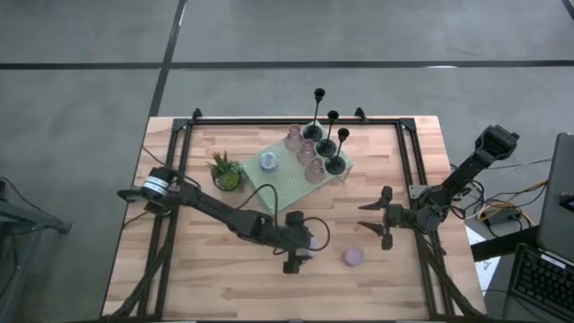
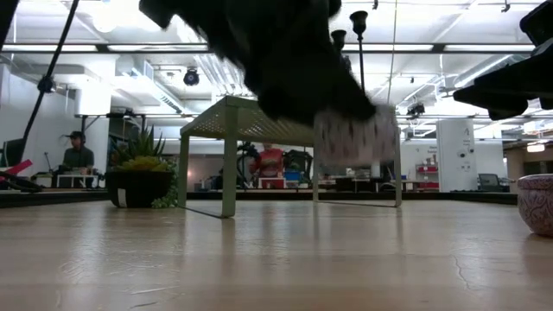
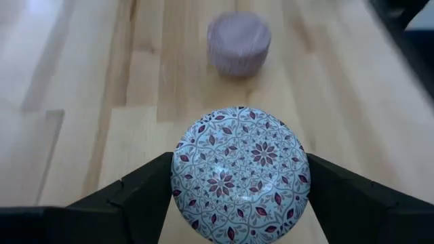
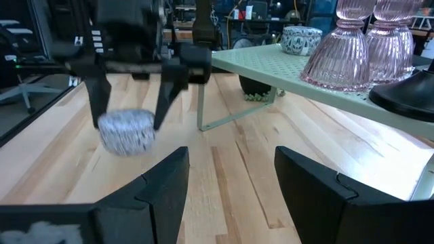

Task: Pick & Place candle stick holders
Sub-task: Put the red scented candle on the shelf aligned with the other scented candle

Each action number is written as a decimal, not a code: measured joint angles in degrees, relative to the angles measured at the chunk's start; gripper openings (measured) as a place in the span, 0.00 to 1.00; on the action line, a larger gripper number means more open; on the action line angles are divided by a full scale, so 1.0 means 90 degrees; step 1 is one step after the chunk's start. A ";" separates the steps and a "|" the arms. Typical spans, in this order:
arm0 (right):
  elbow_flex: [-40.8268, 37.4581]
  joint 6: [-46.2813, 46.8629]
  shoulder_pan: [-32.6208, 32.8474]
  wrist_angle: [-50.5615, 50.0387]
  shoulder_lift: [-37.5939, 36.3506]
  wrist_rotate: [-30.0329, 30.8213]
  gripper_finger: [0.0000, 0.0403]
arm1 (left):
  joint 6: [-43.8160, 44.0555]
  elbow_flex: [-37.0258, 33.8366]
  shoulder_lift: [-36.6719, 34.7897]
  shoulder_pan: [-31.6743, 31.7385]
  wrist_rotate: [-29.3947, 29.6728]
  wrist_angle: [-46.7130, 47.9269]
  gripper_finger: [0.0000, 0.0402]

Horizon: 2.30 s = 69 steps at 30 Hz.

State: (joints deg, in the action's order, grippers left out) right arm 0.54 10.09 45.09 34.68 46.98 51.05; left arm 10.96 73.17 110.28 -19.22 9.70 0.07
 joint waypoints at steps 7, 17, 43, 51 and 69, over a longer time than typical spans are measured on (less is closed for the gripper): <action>0.0000 0.0000 -0.0001 -0.0024 0.0000 -0.0002 0.52 | -0.0095 0.0034 -0.0961 0.0018 0.0013 0.0628 0.76; 0.0000 0.0021 0.0001 -0.0019 -0.0002 -0.0001 0.52 | 0.0348 -0.0015 -0.2532 0.0418 0.1204 0.2040 0.76; 0.0000 0.0049 -0.0001 -0.0017 -0.0002 0.0000 0.52 | 0.1628 -0.0475 -0.2747 0.1731 0.2008 0.3249 0.76; 0.0000 0.0049 0.0001 -0.0017 -0.0002 0.0000 0.52 | 0.1672 -0.0777 -0.2745 0.1795 0.2108 0.2926 0.76; 0.0000 0.0046 -0.0001 -0.0017 -0.0002 0.0000 0.52 | 0.1651 -0.0780 -0.2745 0.1819 0.2210 0.2935 0.76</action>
State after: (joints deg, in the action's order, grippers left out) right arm 0.54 10.50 45.08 34.52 46.96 51.05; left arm 25.82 66.15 85.58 -2.85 29.58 26.48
